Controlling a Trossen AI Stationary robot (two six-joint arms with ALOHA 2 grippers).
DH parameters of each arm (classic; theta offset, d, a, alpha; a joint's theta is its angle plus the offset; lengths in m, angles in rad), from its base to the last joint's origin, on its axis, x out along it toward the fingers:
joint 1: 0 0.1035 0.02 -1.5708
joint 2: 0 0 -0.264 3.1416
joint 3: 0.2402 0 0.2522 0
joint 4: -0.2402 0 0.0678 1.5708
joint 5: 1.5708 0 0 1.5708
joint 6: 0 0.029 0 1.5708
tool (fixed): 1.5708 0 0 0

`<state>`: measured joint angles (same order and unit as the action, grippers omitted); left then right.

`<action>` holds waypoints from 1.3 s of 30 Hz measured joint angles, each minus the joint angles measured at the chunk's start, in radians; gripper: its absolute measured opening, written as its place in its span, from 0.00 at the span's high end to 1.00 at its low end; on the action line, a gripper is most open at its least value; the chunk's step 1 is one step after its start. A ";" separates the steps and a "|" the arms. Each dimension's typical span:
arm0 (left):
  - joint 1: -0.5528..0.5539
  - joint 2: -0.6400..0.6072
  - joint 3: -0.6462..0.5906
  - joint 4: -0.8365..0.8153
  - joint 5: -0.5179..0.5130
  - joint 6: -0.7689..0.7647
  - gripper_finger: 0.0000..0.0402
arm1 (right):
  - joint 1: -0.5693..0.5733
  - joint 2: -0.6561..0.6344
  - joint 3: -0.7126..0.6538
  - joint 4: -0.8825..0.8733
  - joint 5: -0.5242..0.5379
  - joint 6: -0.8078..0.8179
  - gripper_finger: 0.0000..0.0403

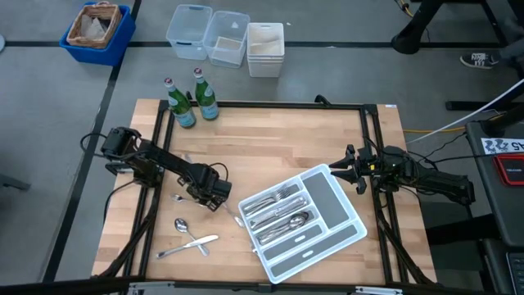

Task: Sort silverware
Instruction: Put the silver table knife into the white silverware tray

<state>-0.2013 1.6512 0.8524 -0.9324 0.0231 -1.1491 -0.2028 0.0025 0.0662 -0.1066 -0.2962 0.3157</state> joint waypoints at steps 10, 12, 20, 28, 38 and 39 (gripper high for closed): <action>0.081 -0.001 0.000 0.045 -0.017 0.005 0.76 | 0.000 0.000 0.000 0.000 0.000 0.000 0.65; 0.100 -0.002 0.000 0.055 -0.016 0.006 0.76 | 0.000 0.000 0.000 0.000 0.000 0.000 0.65; 0.160 -0.002 0.002 0.069 -0.018 0.005 0.76 | 0.000 0.000 0.000 0.000 0.000 0.000 0.65; 0.216 -0.001 0.004 0.113 -0.024 0.003 0.76 | 0.000 0.000 0.000 0.000 0.000 0.000 0.65; 0.307 0.000 0.008 0.141 0.011 -0.010 0.76 | 0.000 0.000 0.000 0.000 0.000 0.000 0.65; 0.317 0.000 0.008 0.143 0.018 -0.004 0.76 | 0.000 0.000 0.000 0.000 0.000 0.000 0.65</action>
<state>0.1162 1.6512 0.8600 -0.7893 0.0408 -1.1531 -0.2029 0.0025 0.0662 -0.1066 -0.2962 0.3157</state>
